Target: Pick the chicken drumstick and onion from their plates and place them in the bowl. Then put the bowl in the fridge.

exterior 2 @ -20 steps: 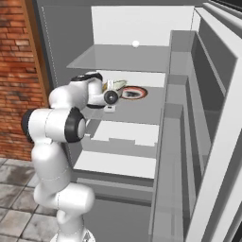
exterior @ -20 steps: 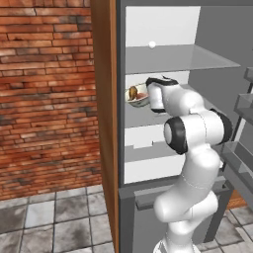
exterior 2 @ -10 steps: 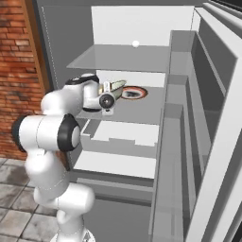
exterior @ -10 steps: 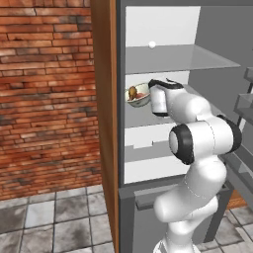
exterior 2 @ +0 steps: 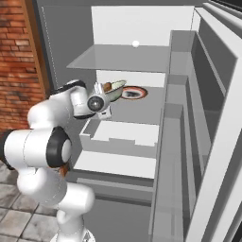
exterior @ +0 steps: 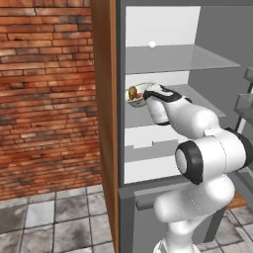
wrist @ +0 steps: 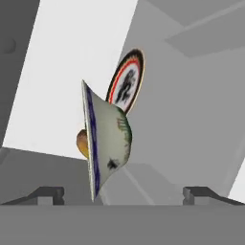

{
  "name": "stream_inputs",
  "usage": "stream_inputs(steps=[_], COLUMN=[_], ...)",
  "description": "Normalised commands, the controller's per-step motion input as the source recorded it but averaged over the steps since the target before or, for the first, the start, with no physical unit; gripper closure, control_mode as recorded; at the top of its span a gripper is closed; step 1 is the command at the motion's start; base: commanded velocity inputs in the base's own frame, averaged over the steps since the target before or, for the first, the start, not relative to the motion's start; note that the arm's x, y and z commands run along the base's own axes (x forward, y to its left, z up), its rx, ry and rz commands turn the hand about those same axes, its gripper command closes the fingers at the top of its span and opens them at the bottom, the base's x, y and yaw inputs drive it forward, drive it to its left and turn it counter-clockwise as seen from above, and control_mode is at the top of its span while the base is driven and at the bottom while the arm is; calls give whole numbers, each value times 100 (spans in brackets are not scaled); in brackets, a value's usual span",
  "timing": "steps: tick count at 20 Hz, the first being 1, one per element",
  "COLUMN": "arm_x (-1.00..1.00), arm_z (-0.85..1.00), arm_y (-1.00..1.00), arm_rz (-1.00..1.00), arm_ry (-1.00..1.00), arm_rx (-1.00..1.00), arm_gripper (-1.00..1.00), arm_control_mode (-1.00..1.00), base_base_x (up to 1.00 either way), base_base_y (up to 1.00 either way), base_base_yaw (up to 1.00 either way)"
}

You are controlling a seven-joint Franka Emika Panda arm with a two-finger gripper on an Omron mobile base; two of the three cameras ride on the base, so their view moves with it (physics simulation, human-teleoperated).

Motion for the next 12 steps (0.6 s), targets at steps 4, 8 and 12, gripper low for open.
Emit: stream_inputs(steps=[4,8,12], arm_x=[-49,-58,-48], arm_z=[48,56,66], arm_y=[1,0,3], arm_rz=[1,12,23], arm_ry=[10,0,0], arm_rx=[-15,-9,-24], arm_gripper=[-100,-100,-100], arm_control_mode=[-100,-100,-100], base_base_x=[0,0,0], base_base_y=[0,0,0], base_base_yaw=[0,0,0])
